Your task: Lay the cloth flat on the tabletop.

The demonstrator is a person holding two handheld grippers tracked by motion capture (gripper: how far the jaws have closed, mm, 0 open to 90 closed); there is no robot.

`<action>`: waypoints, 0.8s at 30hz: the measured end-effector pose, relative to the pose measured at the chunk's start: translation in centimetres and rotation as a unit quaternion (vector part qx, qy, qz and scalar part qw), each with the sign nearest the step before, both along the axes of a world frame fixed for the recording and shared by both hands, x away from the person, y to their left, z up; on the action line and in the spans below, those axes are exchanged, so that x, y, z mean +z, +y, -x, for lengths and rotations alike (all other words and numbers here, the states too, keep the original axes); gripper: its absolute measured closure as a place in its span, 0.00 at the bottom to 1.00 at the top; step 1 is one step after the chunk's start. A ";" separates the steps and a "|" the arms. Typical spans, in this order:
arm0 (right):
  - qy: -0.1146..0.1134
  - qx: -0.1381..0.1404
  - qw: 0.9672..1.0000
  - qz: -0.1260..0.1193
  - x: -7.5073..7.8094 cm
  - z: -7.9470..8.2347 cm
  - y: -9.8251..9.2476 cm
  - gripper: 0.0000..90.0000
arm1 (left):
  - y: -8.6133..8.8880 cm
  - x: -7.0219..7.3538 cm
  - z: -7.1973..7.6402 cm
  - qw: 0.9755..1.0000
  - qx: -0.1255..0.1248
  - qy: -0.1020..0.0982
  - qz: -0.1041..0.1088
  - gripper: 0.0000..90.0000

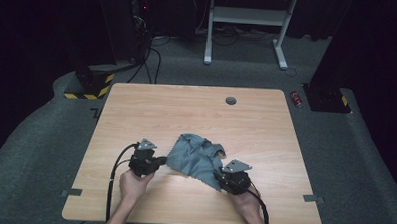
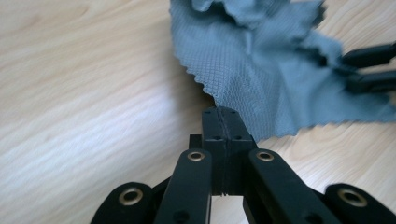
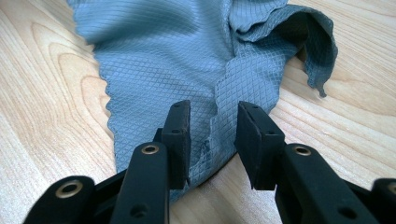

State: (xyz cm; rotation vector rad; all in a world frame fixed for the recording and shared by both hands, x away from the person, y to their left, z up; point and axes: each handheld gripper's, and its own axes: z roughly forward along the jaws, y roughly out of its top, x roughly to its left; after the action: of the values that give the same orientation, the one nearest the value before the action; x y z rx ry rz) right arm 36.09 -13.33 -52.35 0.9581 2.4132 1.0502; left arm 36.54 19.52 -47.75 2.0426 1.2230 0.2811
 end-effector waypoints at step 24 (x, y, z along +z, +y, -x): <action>0.011 -0.010 0.999 0.037 0.7 -0.9 -1.7 0.87 | 0.4 -3.3 4.9 0.999 -0.015 0.034 -0.013 0.99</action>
State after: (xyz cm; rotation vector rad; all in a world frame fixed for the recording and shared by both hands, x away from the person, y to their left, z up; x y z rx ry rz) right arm 37.03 -15.05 -51.61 0.9722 2.4371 0.9410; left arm 31.60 19.94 -51.02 2.1068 1.2340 0.2146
